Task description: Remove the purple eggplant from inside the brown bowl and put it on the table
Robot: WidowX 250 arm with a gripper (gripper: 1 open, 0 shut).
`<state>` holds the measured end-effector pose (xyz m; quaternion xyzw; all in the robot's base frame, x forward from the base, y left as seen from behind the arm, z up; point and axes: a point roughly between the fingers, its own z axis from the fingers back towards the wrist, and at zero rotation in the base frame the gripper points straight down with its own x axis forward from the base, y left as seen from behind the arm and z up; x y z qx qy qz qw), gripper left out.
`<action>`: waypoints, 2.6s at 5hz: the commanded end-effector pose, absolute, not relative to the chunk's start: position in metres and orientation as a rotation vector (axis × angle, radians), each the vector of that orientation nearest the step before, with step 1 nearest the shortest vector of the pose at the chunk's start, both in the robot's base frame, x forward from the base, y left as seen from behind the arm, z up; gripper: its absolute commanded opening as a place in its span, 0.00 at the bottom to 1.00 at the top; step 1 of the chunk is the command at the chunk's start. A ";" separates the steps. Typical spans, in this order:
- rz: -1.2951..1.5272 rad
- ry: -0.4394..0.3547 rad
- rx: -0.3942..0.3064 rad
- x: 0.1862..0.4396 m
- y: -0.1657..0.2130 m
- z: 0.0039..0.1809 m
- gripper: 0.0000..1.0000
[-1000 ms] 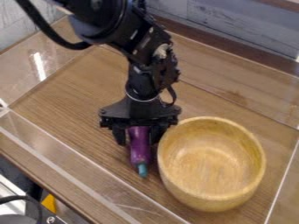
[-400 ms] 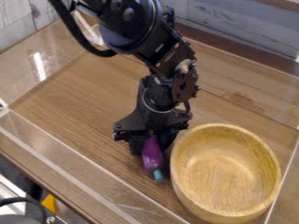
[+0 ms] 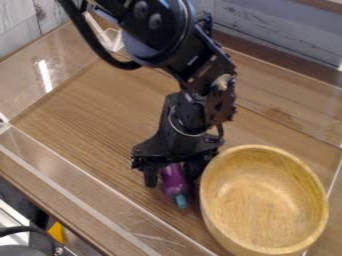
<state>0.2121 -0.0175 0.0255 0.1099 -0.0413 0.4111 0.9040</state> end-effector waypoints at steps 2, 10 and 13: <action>0.905 -0.121 0.212 0.219 -0.006 0.041 1.00; 0.978 -0.090 0.251 0.201 0.004 0.021 1.00; 0.991 -0.080 0.266 0.215 0.017 0.019 1.00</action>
